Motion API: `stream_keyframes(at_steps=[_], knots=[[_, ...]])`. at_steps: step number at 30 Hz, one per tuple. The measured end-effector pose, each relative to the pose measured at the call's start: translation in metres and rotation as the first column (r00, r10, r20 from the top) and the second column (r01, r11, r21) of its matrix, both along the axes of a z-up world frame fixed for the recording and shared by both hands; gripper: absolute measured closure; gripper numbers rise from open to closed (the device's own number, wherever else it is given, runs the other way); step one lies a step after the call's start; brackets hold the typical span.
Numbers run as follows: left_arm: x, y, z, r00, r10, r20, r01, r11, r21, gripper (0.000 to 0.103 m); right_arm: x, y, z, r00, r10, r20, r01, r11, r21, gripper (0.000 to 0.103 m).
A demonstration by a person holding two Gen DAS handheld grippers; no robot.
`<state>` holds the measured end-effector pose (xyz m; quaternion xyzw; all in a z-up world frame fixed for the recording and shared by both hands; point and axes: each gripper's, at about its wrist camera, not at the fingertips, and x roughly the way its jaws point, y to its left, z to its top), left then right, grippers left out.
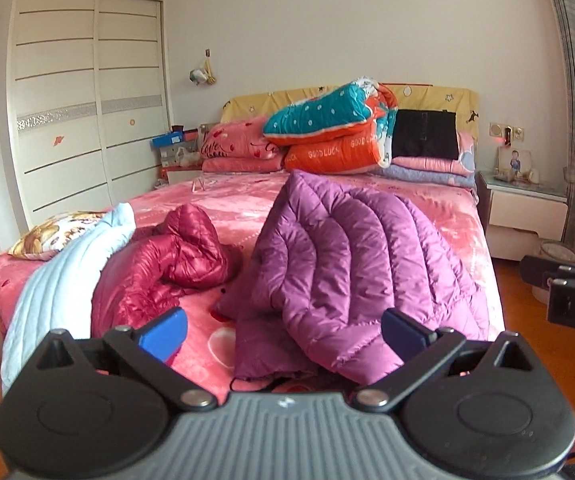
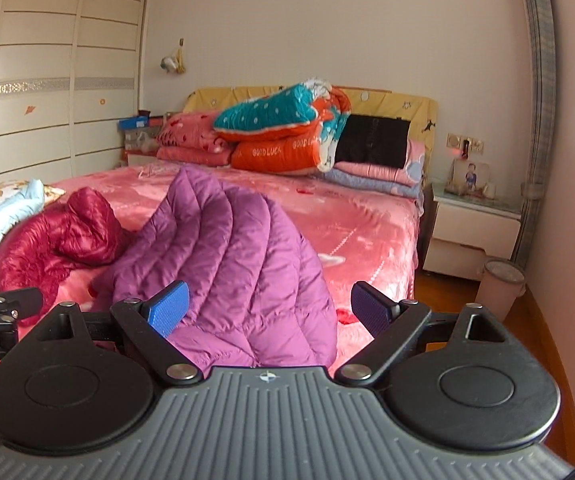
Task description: Fold large clothes
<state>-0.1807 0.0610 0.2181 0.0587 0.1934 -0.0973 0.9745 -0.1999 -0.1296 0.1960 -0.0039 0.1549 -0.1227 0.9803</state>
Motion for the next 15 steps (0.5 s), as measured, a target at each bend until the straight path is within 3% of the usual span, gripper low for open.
stream_keyframes(at_steps=[15], knots=[[-0.018, 0.01, 0.018, 0.998, 0.026, 0.053, -0.026, 1.0, -0.01, 0.001, -0.045, 0.005, 0.021, 0.997, -0.021, 0.08, 0.023, 0.999, -0.026, 0.0]])
